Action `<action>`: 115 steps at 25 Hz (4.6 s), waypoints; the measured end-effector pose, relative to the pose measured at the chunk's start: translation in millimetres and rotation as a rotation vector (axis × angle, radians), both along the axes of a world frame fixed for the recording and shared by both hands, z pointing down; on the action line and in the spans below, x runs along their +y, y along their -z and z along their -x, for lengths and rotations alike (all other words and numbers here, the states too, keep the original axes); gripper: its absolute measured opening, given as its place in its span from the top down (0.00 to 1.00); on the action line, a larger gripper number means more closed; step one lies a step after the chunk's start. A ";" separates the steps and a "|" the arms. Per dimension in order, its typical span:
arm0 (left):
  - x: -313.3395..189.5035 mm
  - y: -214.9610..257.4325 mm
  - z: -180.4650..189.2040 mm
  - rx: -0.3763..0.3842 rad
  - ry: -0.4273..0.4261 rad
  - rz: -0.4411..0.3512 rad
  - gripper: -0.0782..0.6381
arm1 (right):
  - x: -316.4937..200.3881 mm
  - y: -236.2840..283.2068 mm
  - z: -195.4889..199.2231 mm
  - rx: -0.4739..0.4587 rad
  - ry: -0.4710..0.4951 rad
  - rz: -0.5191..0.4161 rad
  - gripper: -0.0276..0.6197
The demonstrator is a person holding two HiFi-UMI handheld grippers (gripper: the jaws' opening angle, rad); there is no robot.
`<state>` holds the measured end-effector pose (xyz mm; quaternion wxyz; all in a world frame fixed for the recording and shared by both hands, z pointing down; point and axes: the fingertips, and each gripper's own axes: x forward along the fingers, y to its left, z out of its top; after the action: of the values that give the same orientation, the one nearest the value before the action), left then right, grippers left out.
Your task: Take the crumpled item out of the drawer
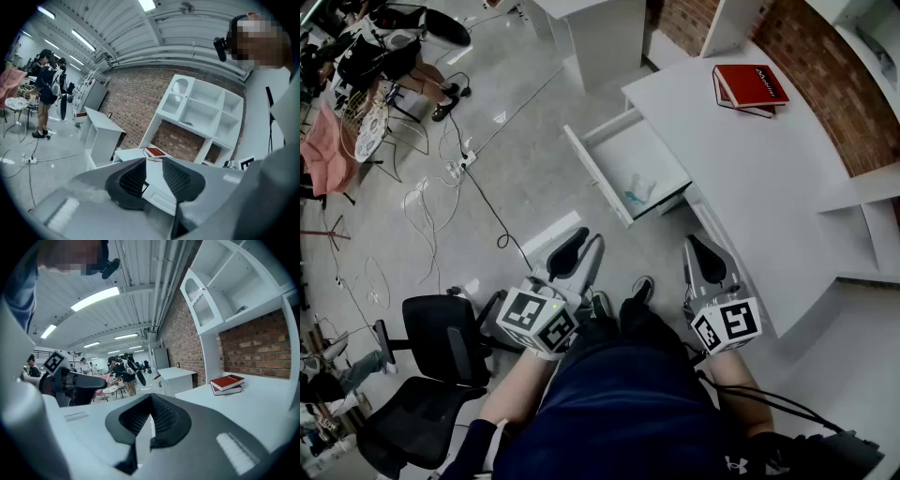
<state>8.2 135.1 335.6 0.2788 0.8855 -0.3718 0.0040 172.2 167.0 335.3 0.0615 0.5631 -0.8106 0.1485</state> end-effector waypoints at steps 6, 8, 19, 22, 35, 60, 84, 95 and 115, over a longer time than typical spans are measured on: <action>12.8 -25.7 62.6 -0.028 0.016 0.012 0.73 | 23.1 -12.4 35.4 0.011 -0.047 0.020 0.95; 18.7 -27.1 71.5 -0.025 0.029 0.021 0.73 | 29.3 -11.7 40.6 0.019 -0.040 0.020 0.95; 32.3 -13.9 47.6 -0.070 0.040 -0.018 0.73 | 28.6 -0.5 34.7 -0.013 0.008 -0.022 0.95; 32.2 -6.0 29.9 -0.080 0.046 -0.030 0.73 | 25.1 -0.1 20.7 -0.007 0.026 -0.031 0.95; 25.0 -11.5 26.1 -0.139 0.149 -0.033 0.73 | -27.3 -25.5 -10.7 0.015 0.099 -0.005 0.95; -160.2 -122.9 69.9 -0.303 -0.058 0.061 0.73 | -196.2 -174.4 33.2 0.557 0.301 0.300 0.83; -168.1 -197.1 74.8 -0.324 0.111 0.291 0.73 | -212.8 -394.4 57.9 0.727 0.764 0.691 0.77; -166.8 -232.8 102.8 -0.276 0.199 0.393 0.73 | -215.4 -466.9 50.4 0.809 0.826 0.906 0.57; -178.4 -229.8 111.0 -0.255 0.205 0.396 0.73 | -232.8 -456.0 62.2 0.779 0.739 0.824 0.87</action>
<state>-102.9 -43.3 565.4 0.3967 0.7636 -0.4837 0.1603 110.0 -65.7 791.3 0.6055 0.1919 -0.7458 0.2007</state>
